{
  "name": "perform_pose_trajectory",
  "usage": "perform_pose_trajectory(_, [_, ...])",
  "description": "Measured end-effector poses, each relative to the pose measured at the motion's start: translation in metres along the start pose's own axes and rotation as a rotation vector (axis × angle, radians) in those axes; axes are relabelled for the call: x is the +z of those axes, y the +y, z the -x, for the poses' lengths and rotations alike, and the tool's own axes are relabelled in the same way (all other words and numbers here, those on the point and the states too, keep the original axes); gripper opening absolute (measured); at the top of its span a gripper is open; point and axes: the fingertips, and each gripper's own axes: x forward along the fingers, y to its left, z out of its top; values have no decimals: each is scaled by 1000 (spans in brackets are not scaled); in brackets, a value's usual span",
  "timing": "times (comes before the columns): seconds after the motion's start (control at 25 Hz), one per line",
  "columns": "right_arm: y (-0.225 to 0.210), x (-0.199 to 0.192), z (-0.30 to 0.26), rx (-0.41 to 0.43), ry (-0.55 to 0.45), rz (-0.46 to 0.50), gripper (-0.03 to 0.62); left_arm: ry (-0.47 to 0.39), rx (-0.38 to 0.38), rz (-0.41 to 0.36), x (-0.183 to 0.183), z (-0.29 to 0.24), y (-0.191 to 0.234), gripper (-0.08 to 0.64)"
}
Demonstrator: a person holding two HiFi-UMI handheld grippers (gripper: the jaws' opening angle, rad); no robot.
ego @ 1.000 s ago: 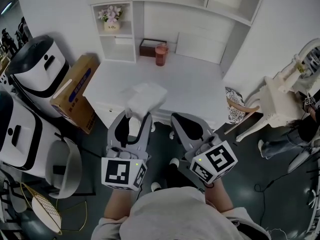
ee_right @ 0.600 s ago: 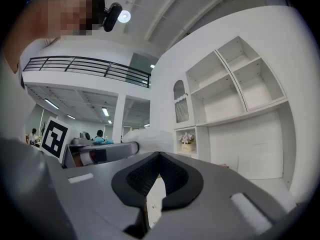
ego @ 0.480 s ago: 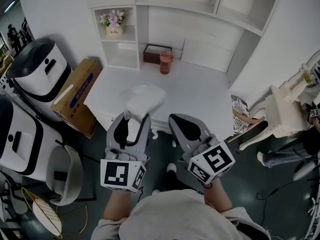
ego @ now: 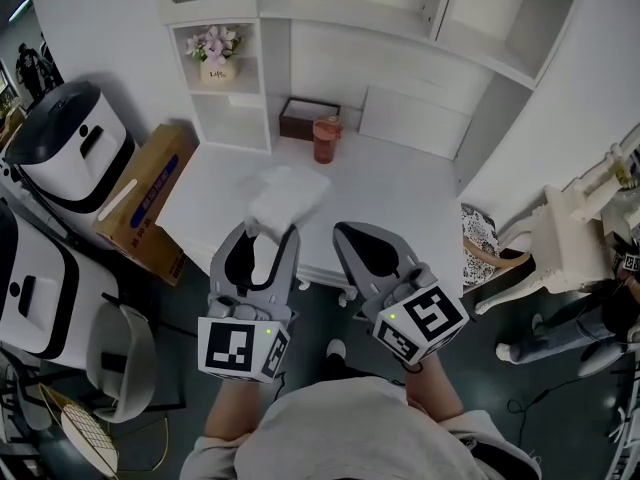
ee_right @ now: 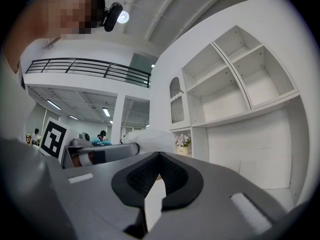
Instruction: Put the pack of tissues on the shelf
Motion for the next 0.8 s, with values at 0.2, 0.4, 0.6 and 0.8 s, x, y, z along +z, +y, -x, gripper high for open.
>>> perform_pose_trajectory(0.2, [-30,-1,-10,18,-4,-9,0,3,15,-4,-5,-28,-4,193])
perform_pose_trajectory(0.4, [-59,-4,-18,35,-8,-34,0,7,37,-13,-12,-54,-7,193])
perform_pose_trajectory(0.6, [-83,-6,-26,54,-6,-39,0,8,58,-25,-18,-74,-12,193])
perform_pose_trajectory(0.8, [-99,-5,-35,88,-10,-37,0,4,85,-31,-18,-93,-11,193])
